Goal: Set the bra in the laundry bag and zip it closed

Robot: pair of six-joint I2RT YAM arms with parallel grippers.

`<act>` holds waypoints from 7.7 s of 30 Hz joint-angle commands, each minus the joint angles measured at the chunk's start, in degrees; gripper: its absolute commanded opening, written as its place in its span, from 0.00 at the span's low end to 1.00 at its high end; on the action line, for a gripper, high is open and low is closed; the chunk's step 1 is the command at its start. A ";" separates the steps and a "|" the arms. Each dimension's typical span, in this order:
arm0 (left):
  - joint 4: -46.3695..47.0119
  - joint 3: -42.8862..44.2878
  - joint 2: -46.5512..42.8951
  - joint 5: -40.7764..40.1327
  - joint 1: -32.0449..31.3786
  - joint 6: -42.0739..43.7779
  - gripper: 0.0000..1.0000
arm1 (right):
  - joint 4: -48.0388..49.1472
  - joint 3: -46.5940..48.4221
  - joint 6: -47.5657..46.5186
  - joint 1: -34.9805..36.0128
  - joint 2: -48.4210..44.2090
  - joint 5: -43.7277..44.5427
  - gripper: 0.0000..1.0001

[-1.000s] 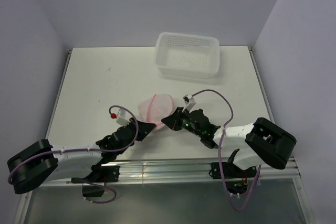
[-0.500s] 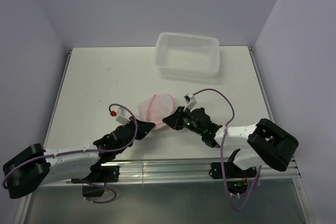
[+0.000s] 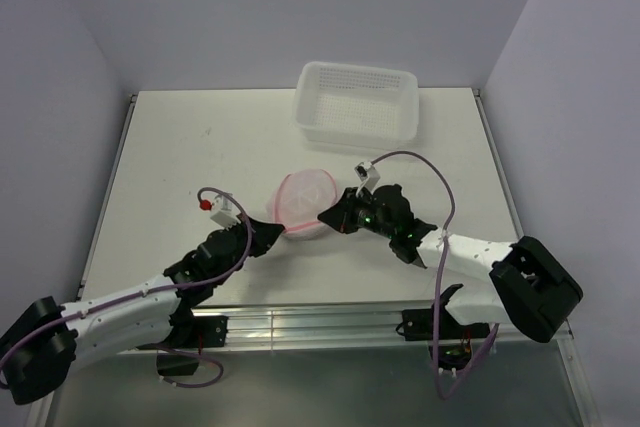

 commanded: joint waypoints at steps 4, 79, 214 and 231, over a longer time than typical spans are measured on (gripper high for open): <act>-9.40 4.86 -5.64 -1.19 2.46 7.83 0.00 | -11.65 5.84 -6.29 -5.97 -1.89 -1.23 0.00; 8.61 -2.88 -3.09 -14.55 -8.96 -6.42 0.00 | 1.16 2.34 26.76 16.35 -3.04 18.11 0.62; -0.35 5.12 -2.65 -18.33 -14.68 -0.17 0.00 | 5.81 2.86 20.68 4.31 -0.76 -1.05 0.59; 0.10 3.63 -3.52 -16.13 -14.68 -0.79 0.00 | 11.01 5.32 21.58 4.66 6.72 -0.09 0.02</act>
